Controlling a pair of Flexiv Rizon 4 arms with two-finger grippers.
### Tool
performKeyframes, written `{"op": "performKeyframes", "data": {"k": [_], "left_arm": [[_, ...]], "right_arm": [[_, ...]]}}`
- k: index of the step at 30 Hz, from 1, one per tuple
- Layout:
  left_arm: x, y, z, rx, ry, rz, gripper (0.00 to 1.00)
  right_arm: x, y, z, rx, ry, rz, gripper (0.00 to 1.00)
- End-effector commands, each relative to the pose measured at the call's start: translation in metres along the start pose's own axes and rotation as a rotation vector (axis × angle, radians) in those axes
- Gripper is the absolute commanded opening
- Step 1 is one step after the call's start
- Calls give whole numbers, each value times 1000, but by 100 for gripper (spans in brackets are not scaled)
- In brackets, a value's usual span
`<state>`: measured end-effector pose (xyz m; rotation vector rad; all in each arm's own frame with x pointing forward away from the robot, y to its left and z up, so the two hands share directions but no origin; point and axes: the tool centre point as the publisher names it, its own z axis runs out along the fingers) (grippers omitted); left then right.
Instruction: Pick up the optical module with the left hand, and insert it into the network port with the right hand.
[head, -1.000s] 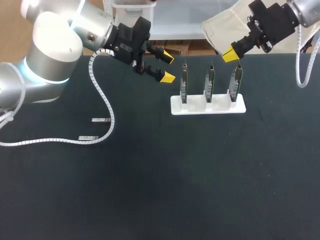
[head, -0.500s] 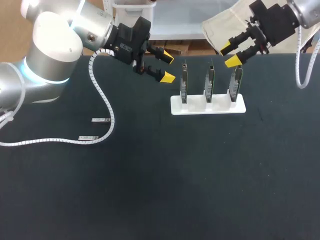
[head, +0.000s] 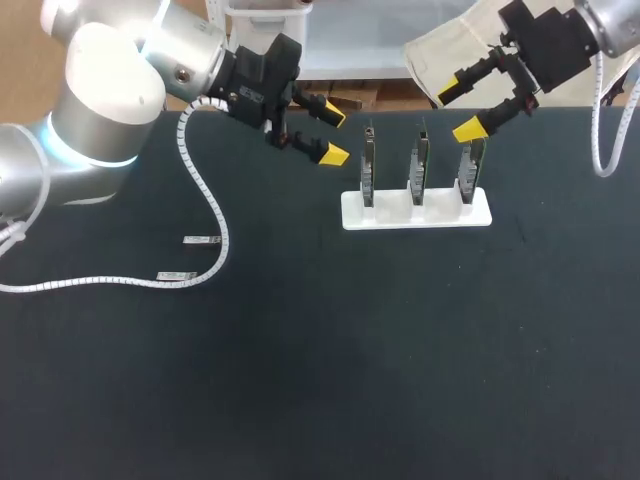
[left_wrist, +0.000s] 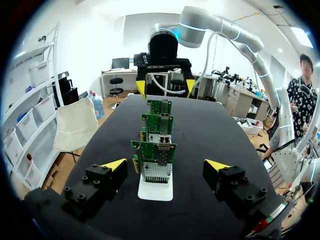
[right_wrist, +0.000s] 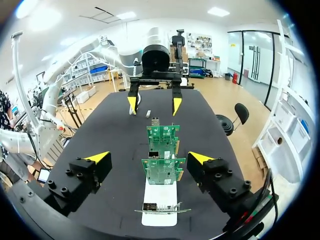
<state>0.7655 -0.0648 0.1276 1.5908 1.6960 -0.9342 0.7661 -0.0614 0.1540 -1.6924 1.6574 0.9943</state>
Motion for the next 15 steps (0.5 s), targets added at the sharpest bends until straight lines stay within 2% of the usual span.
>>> {"op": "performKeyframes", "data": {"k": [1,6,10,15], "left_arm": [[-5,0,-8,-18,21,22,100],[-8,-3,-25,-41,130,90,100],[-9,-12,-46,-52,212,150,100],[5,-29,-79,-68,265,176,100]], "right_arm": [[0,1,0,4,-1,-2,100],[0,1,0,4,-1,-2,100],[0,1,0,4,-1,-2,100],[0,1,0,4,-1,-2,100]]}}
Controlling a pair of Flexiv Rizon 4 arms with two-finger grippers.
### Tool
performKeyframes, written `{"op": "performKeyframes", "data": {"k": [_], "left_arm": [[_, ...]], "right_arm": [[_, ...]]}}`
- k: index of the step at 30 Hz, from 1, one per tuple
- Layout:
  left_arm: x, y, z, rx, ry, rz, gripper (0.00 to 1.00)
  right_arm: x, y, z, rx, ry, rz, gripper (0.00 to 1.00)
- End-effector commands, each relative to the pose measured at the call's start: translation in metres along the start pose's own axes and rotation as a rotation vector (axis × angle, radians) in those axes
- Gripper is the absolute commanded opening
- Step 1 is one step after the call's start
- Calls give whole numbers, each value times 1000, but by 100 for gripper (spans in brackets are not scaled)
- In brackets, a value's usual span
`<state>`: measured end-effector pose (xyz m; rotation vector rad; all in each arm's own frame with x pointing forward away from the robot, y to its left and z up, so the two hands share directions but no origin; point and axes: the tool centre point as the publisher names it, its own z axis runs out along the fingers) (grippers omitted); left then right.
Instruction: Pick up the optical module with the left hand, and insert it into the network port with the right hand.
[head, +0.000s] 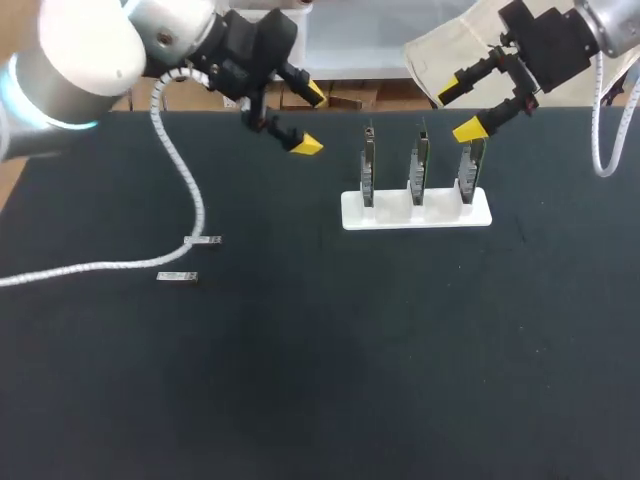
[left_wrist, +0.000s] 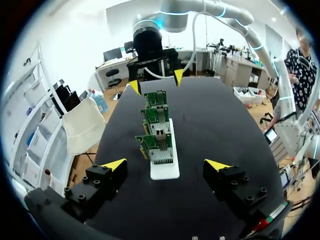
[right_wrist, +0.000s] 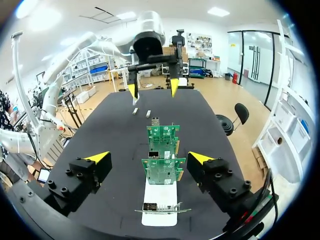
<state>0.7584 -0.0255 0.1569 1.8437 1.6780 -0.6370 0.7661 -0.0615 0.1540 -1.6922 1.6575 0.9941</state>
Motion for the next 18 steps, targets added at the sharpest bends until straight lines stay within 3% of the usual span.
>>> {"op": "performKeyframes", "data": {"k": [1,3,8,18], "left_arm": [[16,-25,-34,-17,56,-11,100],[25,-32,-42,-20,79,-22,100],[50,-57,-59,-41,224,-19,100],[90,-93,-70,84,438,-51,100]], "right_arm": [[0,1,0,3,-1,-2,100],[0,1,0,3,-1,-2,100],[0,1,0,3,-1,-2,100],[0,1,0,3,-1,-2,100]]}}
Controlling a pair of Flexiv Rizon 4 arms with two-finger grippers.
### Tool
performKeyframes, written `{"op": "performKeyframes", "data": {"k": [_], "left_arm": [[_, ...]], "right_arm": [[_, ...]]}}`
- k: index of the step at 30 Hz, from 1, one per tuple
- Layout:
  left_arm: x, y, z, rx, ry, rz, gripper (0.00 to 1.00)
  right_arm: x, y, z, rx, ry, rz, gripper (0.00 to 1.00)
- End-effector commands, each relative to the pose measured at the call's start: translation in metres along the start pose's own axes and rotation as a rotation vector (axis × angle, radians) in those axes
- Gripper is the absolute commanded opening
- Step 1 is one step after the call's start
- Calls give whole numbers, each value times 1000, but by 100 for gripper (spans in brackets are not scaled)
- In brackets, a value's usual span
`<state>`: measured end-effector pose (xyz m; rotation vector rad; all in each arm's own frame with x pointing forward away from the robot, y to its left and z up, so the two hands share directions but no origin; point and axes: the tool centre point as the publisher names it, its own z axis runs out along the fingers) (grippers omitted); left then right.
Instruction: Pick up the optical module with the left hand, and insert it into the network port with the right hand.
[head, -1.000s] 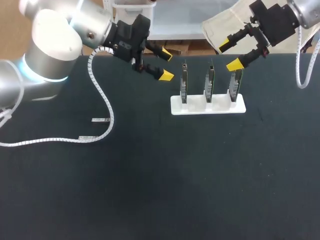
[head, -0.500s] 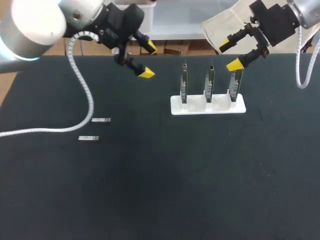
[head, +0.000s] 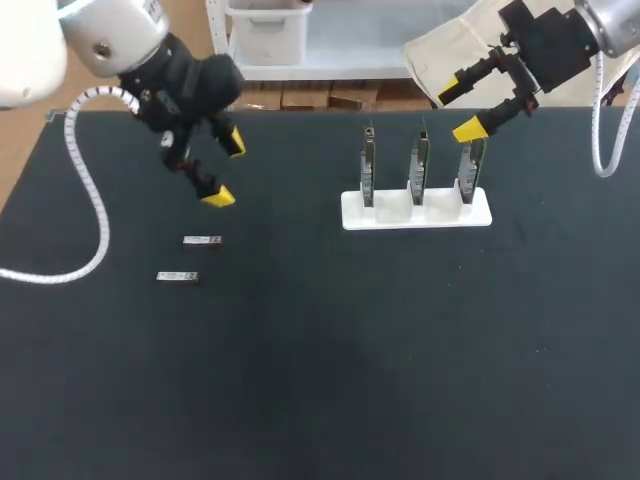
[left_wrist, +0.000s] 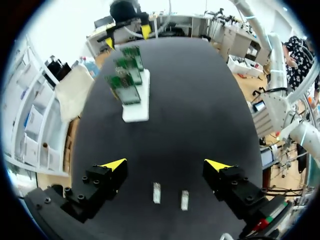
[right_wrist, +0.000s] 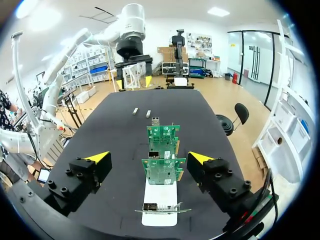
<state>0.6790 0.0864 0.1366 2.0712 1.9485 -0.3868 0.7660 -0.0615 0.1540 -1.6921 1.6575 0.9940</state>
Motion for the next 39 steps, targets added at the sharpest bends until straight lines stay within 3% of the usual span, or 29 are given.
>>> {"op": "performKeyframes", "data": {"k": [1,5,9,30,32,39], "left_arm": [[9,-9,-3,33,104,-9,100],[15,-13,-2,45,136,-24,100],[6,-1,-9,-23,30,-43,100],[6,-1,-9,-23,30,-43,100],[4,0,-5,-15,10,-8,100],[19,-15,5,-89,107,107,100]], "right_arm": [[0,1,0,3,-1,-2,100],[0,1,0,3,-1,-2,100],[0,1,0,3,-1,-2,100],[0,1,0,3,-1,-2,100],[0,1,0,3,-1,-2,100],[0,1,0,3,-1,-2,100]]}}
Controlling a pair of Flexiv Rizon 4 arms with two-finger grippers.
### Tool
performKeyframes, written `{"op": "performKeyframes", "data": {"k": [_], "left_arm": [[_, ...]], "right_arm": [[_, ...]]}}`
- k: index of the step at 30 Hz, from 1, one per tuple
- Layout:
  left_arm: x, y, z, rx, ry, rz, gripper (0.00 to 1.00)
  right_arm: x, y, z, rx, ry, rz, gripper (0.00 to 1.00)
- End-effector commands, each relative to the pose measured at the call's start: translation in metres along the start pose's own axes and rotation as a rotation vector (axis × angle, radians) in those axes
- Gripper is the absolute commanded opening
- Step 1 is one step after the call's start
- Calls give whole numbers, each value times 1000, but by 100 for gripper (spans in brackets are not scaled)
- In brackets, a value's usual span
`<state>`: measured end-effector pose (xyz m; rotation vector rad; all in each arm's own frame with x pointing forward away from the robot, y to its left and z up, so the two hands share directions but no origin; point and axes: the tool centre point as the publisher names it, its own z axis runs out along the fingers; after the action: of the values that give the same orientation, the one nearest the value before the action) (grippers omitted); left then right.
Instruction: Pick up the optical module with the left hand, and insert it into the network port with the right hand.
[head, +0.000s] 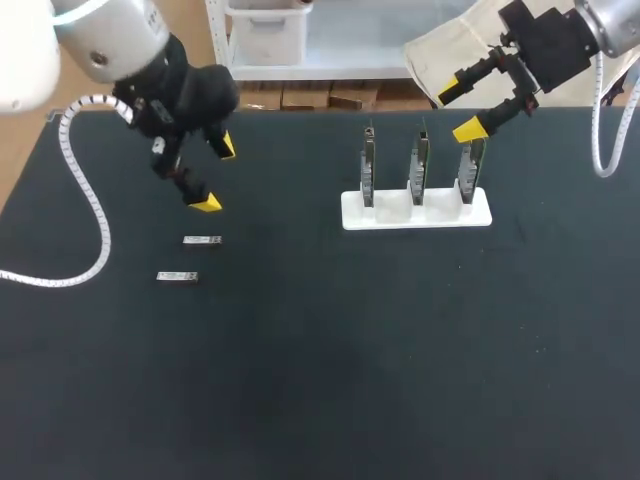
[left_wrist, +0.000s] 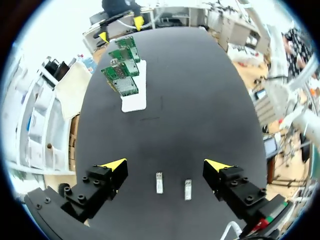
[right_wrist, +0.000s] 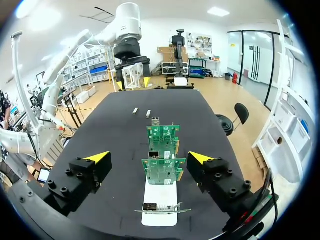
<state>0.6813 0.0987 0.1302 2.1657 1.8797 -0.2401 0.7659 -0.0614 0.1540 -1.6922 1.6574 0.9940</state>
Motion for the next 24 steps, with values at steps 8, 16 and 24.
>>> {"op": "performKeyframes", "data": {"k": [8,16,24], "left_arm": [[39,-33,18,-38,126,-33,100],[58,-35,40,-19,223,-4,100],[72,-24,51,-1,245,-18,100]], "right_arm": [[1,1,0,3,-1,-2,100],[1,1,0,3,-1,-2,100],[1,1,0,3,-1,-2,100]]}}
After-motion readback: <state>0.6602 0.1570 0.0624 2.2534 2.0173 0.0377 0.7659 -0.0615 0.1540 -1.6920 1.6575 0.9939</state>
